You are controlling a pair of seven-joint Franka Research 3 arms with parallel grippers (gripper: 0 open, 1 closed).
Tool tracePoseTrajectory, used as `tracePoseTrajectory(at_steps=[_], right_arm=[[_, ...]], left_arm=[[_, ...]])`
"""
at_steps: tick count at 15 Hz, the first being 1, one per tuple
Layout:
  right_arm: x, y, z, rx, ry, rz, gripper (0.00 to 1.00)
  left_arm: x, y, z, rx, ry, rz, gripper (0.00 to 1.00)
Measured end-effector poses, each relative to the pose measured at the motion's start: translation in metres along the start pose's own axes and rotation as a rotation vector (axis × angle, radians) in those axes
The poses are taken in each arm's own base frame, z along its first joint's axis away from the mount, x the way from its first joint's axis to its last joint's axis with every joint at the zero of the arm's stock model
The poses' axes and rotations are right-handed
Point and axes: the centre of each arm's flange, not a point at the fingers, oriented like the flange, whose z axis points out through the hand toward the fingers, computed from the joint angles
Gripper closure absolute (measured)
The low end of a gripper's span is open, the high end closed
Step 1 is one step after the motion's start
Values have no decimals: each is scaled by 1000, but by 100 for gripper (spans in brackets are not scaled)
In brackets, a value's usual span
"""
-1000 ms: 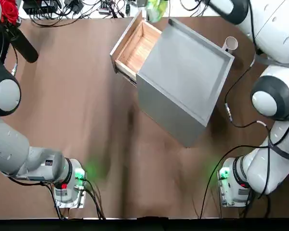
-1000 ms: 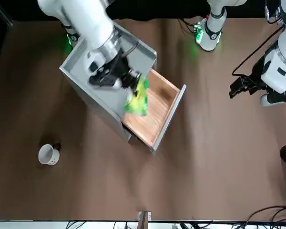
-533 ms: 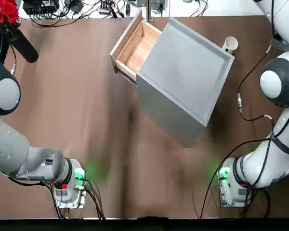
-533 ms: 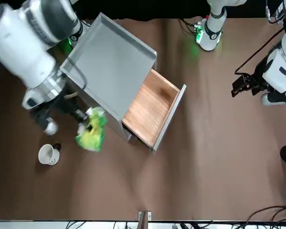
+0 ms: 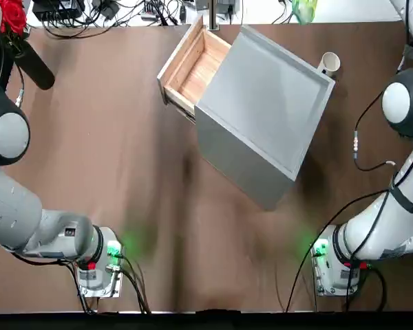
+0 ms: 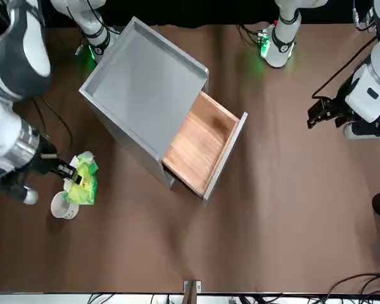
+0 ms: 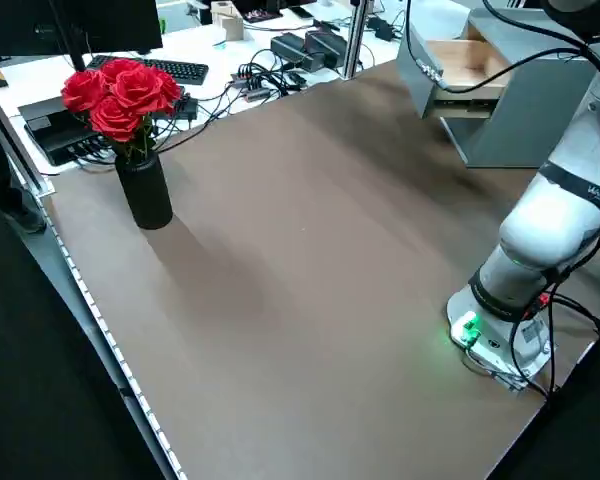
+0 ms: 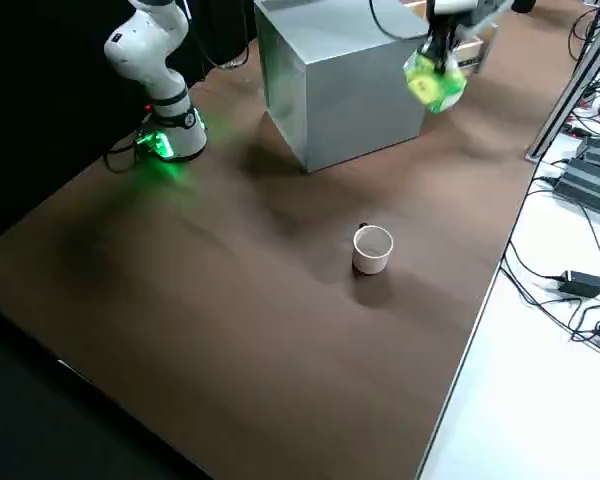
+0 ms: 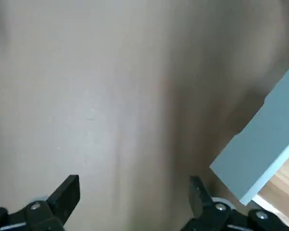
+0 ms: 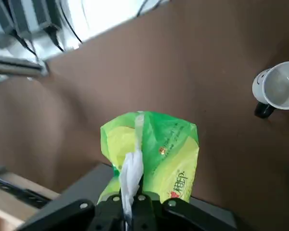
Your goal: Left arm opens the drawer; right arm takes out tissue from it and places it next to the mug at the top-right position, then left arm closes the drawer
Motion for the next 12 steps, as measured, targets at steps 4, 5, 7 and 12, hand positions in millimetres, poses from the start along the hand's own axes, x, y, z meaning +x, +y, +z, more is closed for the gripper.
tracePoseTrajectory(at_steps=[4,5,7,12], right_arm=[[16,27,97,-61,-137,-105,98],[20,34,116,-69,-159,-121,98],[27,48,150,-82,-197,-127,98],[39,59,194,-89,-195,-117,98]], left_arm=[[5,0,-3,-3,41,-2,0],[6,-1,-3,-1,43,-2,0],[6,-1,-2,1,45,-2,0],[8,-3,-1,1,45,-3,0]])
